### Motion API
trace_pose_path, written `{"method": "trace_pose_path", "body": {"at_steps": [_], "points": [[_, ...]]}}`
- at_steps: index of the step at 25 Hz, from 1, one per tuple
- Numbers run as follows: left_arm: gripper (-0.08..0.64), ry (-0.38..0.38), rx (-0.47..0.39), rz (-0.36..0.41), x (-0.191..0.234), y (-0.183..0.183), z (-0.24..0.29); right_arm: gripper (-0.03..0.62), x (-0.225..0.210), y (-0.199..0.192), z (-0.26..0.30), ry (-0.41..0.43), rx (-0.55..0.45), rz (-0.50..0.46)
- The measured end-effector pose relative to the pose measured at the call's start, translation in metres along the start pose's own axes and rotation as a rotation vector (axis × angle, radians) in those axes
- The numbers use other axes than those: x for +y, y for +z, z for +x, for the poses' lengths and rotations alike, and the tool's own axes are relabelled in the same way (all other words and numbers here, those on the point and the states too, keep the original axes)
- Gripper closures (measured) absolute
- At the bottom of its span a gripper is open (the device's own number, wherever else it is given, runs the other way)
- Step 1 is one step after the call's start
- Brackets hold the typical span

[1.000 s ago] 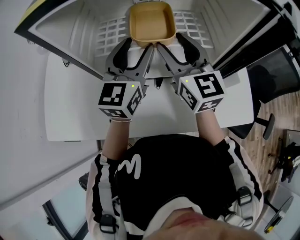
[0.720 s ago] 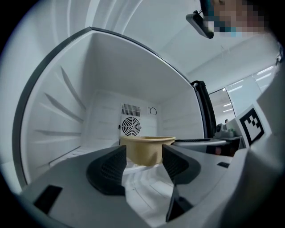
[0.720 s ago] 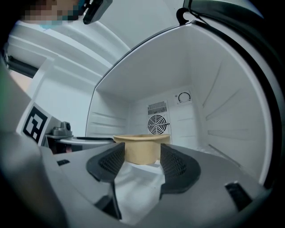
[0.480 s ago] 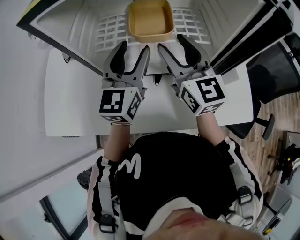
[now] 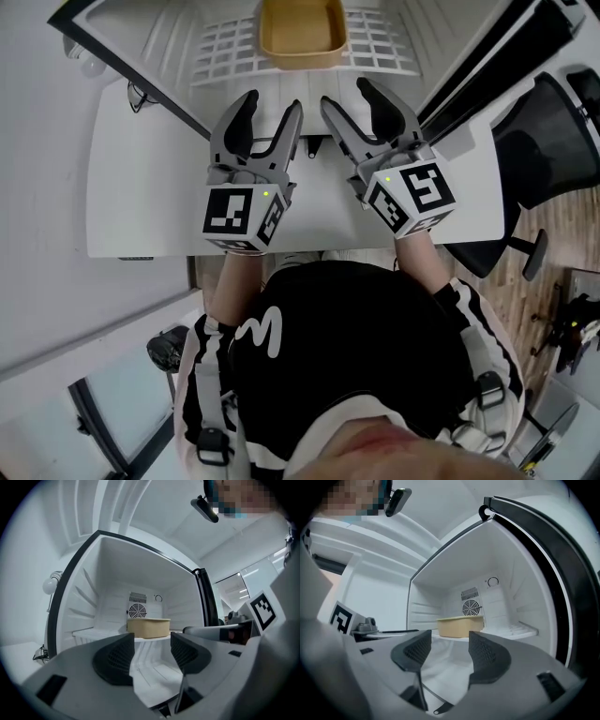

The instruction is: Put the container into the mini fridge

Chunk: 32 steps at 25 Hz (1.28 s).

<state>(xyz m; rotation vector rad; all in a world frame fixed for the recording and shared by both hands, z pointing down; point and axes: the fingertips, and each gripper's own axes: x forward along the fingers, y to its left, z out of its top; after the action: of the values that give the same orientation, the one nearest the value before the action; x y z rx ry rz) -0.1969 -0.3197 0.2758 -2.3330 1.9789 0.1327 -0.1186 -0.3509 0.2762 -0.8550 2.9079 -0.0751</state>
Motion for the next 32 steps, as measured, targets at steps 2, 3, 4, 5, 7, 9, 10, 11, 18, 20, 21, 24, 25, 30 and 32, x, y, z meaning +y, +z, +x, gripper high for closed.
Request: {"method": "trace_pose_path", "body": {"at_steps": [2, 3, 4, 5, 7, 9, 10, 11, 18, 20, 21, 24, 25, 30, 32], "points": [[0.314, 0.003, -0.001, -0.01, -0.004, -0.002, -0.006, 0.35, 0.001, -0.003, -0.005, 0.0, 0.002, 0.002], [0.314, 0.004, 0.001, -0.014, -0.006, -0.004, -0.008, 0.349, 0.002, -0.005, -0.008, 0.001, 0.004, 0.002], [0.314, 0.004, 0.003, -0.013, -0.009, -0.006, -0.01, 0.35, 0.003, -0.007, -0.01, 0.004, 0.007, 0.0], [0.314, 0.004, 0.008, -0.009, -0.011, -0.009, -0.012, 0.35, 0.005, -0.008, -0.013, 0.007, 0.01, -0.003], [0.314, -0.001, 0.02, 0.002, -0.017, -0.015, -0.014, 0.35, 0.007, -0.012, -0.018, 0.016, 0.017, -0.012], [0.314, -0.005, 0.03, 0.003, -0.022, -0.02, -0.017, 0.349, 0.009, -0.015, -0.022, 0.023, 0.021, -0.016], [0.314, -0.005, 0.032, 0.002, -0.023, -0.022, -0.019, 0.35, 0.01, -0.017, -0.024, 0.026, 0.023, -0.014], [0.314, -0.003, 0.034, 0.001, -0.025, -0.023, -0.021, 0.35, 0.011, -0.019, -0.026, 0.03, 0.024, -0.01], [0.314, 0.003, 0.052, 0.012, -0.028, -0.033, -0.037, 0.35, 0.018, -0.031, -0.037, 0.052, 0.041, -0.009], [0.316, 0.005, 0.052, 0.02, -0.029, -0.034, -0.042, 0.35, 0.02, -0.034, -0.04, 0.061, 0.046, -0.013], [0.322, 0.006, 0.051, 0.023, -0.029, -0.035, -0.044, 0.35, 0.021, -0.035, -0.041, 0.065, 0.048, -0.013], [0.342, 0.001, 0.045, 0.022, -0.032, -0.037, -0.05, 0.35, 0.023, -0.039, -0.045, 0.072, 0.055, -0.013], [0.344, -0.001, 0.044, 0.023, -0.034, -0.038, -0.051, 0.351, 0.024, -0.04, -0.046, 0.075, 0.059, -0.015], [0.362, -0.006, 0.047, 0.029, -0.039, -0.044, -0.057, 0.428, 0.03, -0.043, -0.051, 0.083, 0.063, -0.023], [0.373, -0.004, 0.045, 0.027, -0.041, -0.044, -0.059, 0.441, 0.033, -0.045, -0.053, 0.089, 0.066, -0.026]]}}
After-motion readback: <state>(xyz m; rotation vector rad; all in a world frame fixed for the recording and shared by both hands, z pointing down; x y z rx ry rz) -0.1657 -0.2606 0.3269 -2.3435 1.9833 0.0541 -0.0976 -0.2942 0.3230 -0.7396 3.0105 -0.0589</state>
